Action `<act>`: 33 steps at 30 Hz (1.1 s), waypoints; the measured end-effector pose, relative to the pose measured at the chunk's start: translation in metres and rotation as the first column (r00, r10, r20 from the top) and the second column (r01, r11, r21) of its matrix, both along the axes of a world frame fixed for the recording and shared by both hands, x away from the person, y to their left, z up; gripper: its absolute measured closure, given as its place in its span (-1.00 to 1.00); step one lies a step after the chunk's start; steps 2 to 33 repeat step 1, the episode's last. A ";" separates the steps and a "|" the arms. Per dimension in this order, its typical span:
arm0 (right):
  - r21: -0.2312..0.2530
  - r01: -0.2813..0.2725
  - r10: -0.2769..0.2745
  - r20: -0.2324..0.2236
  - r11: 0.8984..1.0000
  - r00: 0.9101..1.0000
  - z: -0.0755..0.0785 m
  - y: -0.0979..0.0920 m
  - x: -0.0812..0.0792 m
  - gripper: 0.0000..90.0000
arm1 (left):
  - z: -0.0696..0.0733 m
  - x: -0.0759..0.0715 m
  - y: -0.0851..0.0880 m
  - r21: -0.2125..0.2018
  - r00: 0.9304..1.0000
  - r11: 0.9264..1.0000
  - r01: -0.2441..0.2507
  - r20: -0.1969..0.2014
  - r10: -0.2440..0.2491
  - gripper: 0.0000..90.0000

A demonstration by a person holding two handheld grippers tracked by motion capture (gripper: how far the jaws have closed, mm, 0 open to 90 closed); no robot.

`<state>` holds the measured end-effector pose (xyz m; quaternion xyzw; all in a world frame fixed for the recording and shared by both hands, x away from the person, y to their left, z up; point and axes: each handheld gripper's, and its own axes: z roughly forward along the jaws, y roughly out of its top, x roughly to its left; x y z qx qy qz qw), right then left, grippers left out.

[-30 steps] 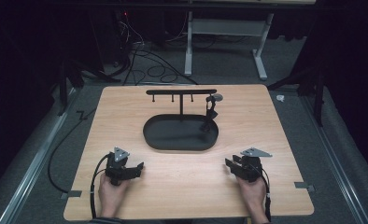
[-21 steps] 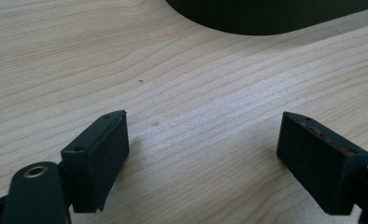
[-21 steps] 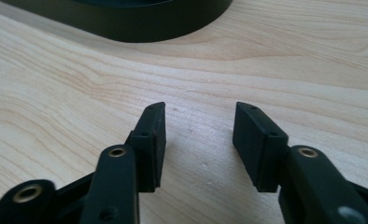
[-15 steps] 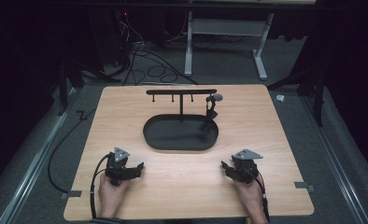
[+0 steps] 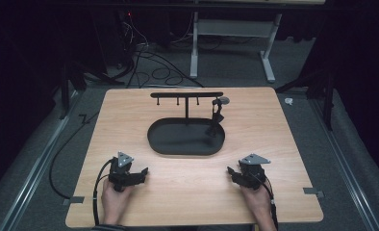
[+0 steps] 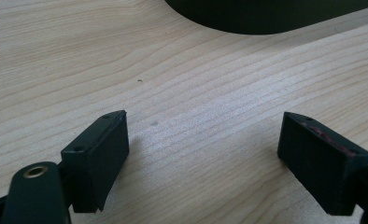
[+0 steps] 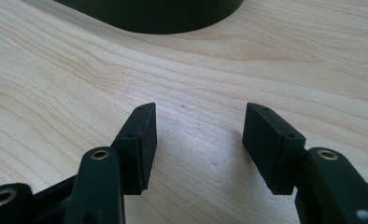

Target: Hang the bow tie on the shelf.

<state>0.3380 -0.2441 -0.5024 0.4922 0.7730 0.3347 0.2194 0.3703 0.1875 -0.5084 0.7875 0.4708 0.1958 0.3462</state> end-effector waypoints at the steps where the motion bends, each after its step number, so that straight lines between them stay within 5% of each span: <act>1: 0.001 0.001 -0.001 -0.001 1.000 1.000 0.000 0.000 0.000 0.03 | 0.000 0.000 0.000 0.000 1.000 1.000 0.000 0.000 0.000 -0.62; 33: 0.001 0.001 -0.001 -0.001 1.000 1.000 0.000 0.000 0.000 0.03 | 0.000 0.000 0.000 0.000 1.000 1.000 0.000 0.000 0.000 -0.62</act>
